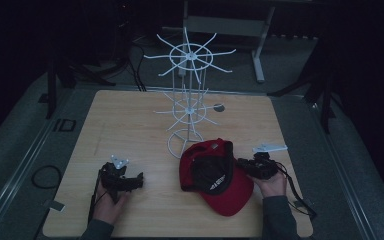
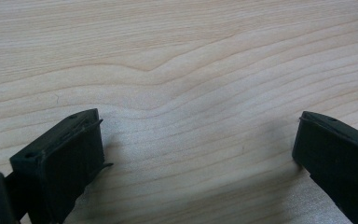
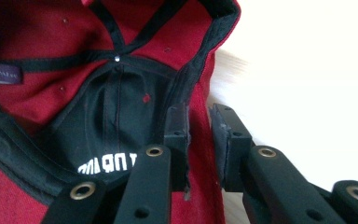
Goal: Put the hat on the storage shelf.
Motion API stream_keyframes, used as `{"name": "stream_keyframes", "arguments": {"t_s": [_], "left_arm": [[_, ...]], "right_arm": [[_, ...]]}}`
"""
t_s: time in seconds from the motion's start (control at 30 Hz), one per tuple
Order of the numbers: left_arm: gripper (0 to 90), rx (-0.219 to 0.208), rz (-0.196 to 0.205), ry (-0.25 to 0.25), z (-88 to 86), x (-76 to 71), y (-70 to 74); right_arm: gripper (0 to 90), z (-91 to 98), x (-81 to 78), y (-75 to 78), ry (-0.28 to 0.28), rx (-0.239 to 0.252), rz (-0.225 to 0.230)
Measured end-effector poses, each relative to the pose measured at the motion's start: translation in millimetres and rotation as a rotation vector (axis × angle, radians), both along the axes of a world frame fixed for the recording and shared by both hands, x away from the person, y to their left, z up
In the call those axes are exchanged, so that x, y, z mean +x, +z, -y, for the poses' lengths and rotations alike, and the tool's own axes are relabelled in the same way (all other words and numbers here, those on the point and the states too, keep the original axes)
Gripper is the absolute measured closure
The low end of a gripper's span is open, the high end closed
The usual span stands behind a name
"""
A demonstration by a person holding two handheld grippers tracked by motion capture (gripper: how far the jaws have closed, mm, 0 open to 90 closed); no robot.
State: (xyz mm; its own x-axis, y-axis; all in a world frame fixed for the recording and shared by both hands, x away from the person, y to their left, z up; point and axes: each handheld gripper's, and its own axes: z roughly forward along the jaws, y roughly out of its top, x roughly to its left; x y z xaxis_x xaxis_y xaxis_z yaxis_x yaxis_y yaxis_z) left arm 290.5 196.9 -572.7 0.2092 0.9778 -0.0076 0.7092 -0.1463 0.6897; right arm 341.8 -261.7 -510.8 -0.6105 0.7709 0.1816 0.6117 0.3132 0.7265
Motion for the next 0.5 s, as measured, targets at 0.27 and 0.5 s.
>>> {"name": "stream_keyframes", "arguments": {"t_s": [0.27,0.5], "left_arm": [[1.9,-0.001,0.001,0.001,0.1,0.0,-0.1],[2.0,-0.001,0.001,0.001,0.1,0.0,-0.1]], "right_arm": [[81.2,28.3,2.5,7.6,-0.126,0.023,0.046],[82.6,53.2,9.5,12.4,-0.343,0.029,0.113]]}}
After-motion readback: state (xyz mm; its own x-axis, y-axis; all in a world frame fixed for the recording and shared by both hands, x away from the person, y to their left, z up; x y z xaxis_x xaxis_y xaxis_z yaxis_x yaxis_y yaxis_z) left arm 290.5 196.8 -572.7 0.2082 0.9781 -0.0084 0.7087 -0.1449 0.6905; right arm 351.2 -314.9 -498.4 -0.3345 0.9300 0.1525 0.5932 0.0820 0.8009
